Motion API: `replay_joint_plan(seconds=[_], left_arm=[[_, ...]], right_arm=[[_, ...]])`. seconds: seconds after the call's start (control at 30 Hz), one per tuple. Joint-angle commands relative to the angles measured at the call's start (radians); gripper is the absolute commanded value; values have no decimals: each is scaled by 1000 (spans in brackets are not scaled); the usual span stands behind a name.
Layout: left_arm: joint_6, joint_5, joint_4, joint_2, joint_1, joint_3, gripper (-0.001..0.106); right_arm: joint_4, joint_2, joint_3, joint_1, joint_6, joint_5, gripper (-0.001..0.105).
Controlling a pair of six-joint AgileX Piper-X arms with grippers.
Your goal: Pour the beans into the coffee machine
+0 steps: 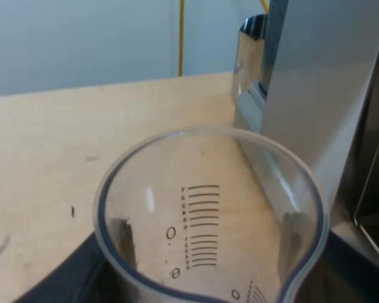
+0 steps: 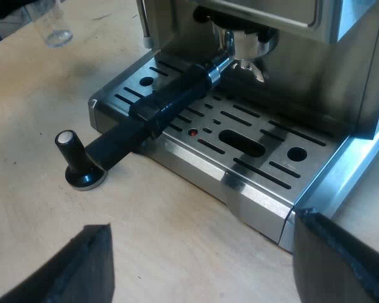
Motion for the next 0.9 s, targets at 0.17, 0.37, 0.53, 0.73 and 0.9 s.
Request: replay_joint_plan(seconds=[0.17, 0.37, 0.53, 0.73, 0.9], left_arm=[[-9, 58, -93, 73, -24, -3, 34], [-9, 58, -133, 130, -55, -3, 34], [-9, 58, -174, 175, -62, -3, 34], [-5, 58, -204, 248, -62, -3, 34], [41, 58, -204, 280, -62, -3, 34]], right_arm=[[-14, -10, -3, 0, -15, -15, 62], [-14, -10, -3, 0, -15, -15, 62], [-14, -10, -3, 0, -15, -15, 62], [-14, -10, -3, 0, -15, -15, 62], [-14, -10, -3, 0, -15, -15, 62]])
